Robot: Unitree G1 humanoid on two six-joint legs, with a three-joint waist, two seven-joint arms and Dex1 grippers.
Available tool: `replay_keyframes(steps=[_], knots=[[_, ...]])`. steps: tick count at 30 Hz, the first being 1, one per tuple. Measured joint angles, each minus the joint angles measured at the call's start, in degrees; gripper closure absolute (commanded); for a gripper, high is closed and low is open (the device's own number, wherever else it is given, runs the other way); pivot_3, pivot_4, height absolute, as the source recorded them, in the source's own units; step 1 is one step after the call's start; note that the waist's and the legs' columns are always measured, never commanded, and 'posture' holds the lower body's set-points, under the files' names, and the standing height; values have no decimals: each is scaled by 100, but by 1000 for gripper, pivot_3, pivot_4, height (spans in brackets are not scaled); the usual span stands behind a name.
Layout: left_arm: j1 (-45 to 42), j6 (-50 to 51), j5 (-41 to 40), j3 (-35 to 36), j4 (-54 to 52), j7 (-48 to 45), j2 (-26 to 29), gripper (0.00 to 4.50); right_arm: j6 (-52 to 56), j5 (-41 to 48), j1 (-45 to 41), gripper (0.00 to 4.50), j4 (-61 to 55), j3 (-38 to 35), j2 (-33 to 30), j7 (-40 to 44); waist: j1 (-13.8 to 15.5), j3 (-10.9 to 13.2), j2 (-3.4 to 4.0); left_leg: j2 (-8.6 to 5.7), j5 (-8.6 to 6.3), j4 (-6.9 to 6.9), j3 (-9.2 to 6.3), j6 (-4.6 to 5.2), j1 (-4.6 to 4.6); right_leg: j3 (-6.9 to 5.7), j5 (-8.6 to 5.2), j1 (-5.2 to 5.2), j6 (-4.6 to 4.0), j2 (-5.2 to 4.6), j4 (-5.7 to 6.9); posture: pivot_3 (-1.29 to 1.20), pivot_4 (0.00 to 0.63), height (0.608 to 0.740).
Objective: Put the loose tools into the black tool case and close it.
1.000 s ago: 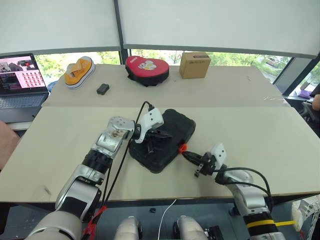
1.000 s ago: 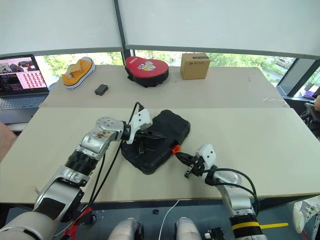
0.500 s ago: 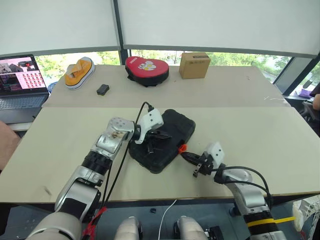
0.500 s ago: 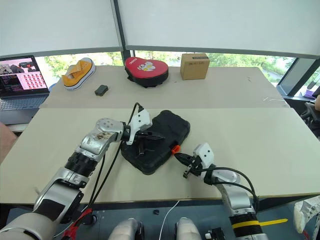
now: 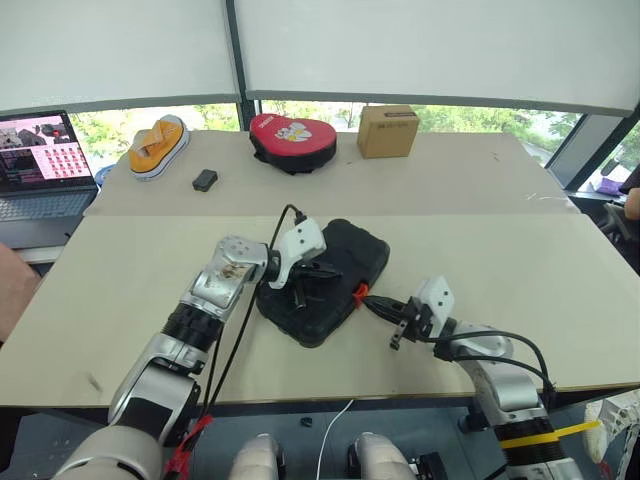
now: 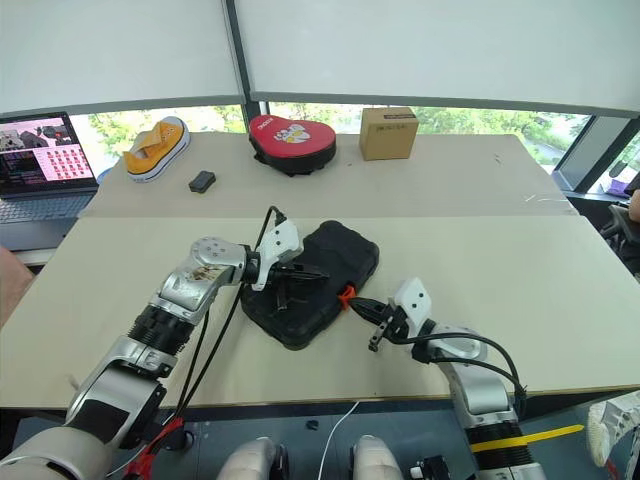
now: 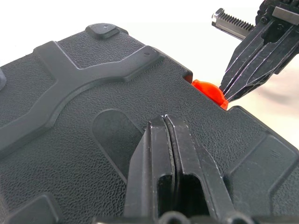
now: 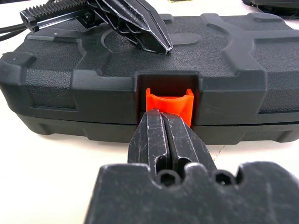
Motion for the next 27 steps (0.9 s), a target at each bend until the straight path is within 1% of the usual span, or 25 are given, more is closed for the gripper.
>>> replay_keyframes(steps=[5,8,9,11,12,13,17,18,19,20,21,22,23,24,26,27], knots=[[29,-16,-3,33,-3,29,32,4439,-8,-104,-93,4500,75,63,1,2,-15,-1,-1,0,0,-9,1,0,12,14,-9,0,-15,5,0,0,150,740],[324,-285,-117,270,-163,10,53,4439,-4,-27,-22,4500,-95,51,-65,45,-50,4,11,0,0,-15,4,0,2,28,-5,-14,-18,5,1,0,150,740],[435,-401,-189,343,-231,-21,73,4204,-4,30,36,4500,-198,17,-110,78,-51,7,18,-1,0,-18,4,0,0,29,7,-14,9,3,1,0,150,740],[667,-571,-326,547,-453,-117,222,3708,-4,155,178,4500,-393,-61,-316,223,-50,13,31,-3,-3,-27,4,-5,-11,31,0,-23,16,2,-5,0,150,740],[761,-631,-401,656,-513,-150,279,3368,-2,211,233,4500,-433,-108,-381,254,-50,13,32,-3,-4,-29,5,-6,-17,32,0,-28,16,3,-6,0,150,740],[951,-717,-578,865,-703,-237,421,2912,12,321,378,4500,-514,-240,-535,342,-54,17,35,-3,-10,-33,6,-13,-25,33,0,-38,17,3,-9,0,150,740],[1670,-786,-1197,1564,-1279,-544,954,1523,50,605,804,4500,-751,-641,-1082,666,-91,51,46,-2,-29,-34,9,-12,-50,37,-6,-64,20,3,-13,0,150,740],[1897,-716,-1304,1736,-1382,-589,1151,1100,49,709,908,3925,-820,-740,-1232,772,-88,67,47,-3,-29,-33,11,-11,-75,38,-5,-94,20,4,-10,0,150,740],[2078,-689,-1425,1906,-1477,-625,1268,861,30,751,998,3841,-853,-817,-1339,860,-83,79,47,-3,-28,-32,9,-12,-98,35,-5,-113,21,5,-9,0,150,740],[2387,-672,-1540,2157,-1665,-665,1519,430,7,817,1143,3393,-861,-949,-1520,1022,-67,88,46,-3,-28,-24,4,-12,-111,30,-7,-118,26,5,-10,0,150,740],[2697,-680,-1606,2410,-1792,-664,1724,125,-86,857,1262,3107,-873,-1068,-1686,1158,-61,103,51,-6,-31,-24,10,-9,-110,32,-9,-119,31,1,-16,0,150,740],[2990,-687,-1628,2676,-1874,-659,1904,0,-164,872,1365,2719,-865,-1213,-1821,1274,-67,117,56,-8,-34,-25,12,-6,-113,32,-12,-119,35,-4,-19,0,150,740],[3366,-719,-1630,3017,-1945,-626,2071,0,-326,869,1441,2482,-793,-1370,-1943,1380,-68,131,57,-8,-38,-25,14,-3,-113,32,-11,-118,37,-5,-29,0,150,740],[3696,-771,-1630,3284,-1973,-589,2176,0,-495,863,1478,2037,-697,-1499,-2033,1461,-58,137,60,-7,-40,-25,15,-1,-115,29,-7,-113,42,-6,-45,0,150,740],[4286,-856,-1654,3718,-2122,-524,2244,0,-849,851,1441,1284,-485,-1697,-2133,1598,-6,148,56,-9,-40,-25,16,-1,-115,27,0,-108,51,-10,-61,0,150,740],[4580,-889,-1650,3863,-2234,-472,2245,0,-1046,835,1417,1035,-387,-1742,-2168,1662,20,152,54,-10,-41,-24,20,-1,-115,28,4,-106,54,-14,-69,0,150,740]])
